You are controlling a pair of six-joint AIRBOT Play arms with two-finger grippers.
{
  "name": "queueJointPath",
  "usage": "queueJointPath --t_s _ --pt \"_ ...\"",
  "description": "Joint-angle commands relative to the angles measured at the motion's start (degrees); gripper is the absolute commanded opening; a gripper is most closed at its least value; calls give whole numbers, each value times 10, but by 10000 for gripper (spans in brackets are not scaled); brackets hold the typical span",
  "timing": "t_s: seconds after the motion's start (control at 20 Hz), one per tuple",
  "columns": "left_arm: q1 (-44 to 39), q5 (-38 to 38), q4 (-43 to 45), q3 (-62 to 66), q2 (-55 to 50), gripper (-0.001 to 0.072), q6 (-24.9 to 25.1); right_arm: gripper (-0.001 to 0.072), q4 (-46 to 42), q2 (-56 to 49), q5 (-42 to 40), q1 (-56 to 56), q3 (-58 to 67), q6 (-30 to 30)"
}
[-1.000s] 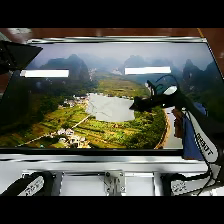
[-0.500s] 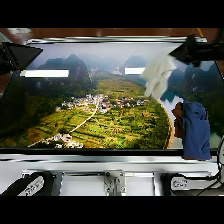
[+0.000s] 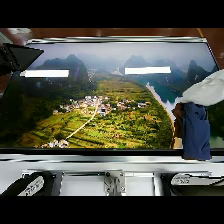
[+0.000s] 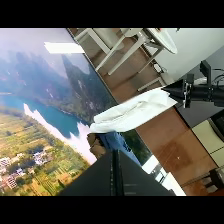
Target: Fold the shirts.
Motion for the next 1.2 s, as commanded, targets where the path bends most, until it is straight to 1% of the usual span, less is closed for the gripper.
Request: queueJointPath --t_s 0.0,0.1,0.25,0.35,0.45,0.5,0.6,0.7,0.75,0.85,1.0,1.15 --pt "0 8 4 0 -2 40 3 61 -6 -7 -28 -19 2 35" --pt "0 12 4 0 -7 40 3 61 41 -7 -41 -19 2 35" --pt "0 15 4 0 -20 40 4 60 48 -7 8 -19 2 41" --pt "0 16 4 0 -29 40 18 61 51 -3 68 -19 2 41" --pt "0 16 4 0 -37 40 23 61 8 4 143 -19 2 41" --pt "0 16 4 0 -40 40 28 61 -23 7 199 -19 2 41" --pt "0 22 4 0 -42 40 33 61 -62 35 199 -20 -8 61" --pt "0 25 0 0 -42 40 34 61 -152 54 199 -20 -9 74" --pt "0 26 0 0 -42 40 34 61 -179 61 199 -20 -12 76" --pt "0 28 0 0 -42 40 34 61 -191 76 199 -20 -43 81" --pt "0 38 0 0 -42 40 34 61 -201 107 199 -15 -158 78" --pt "0 42 0 0 -42 40 34 61 -261 143 202 -16 -291 66"
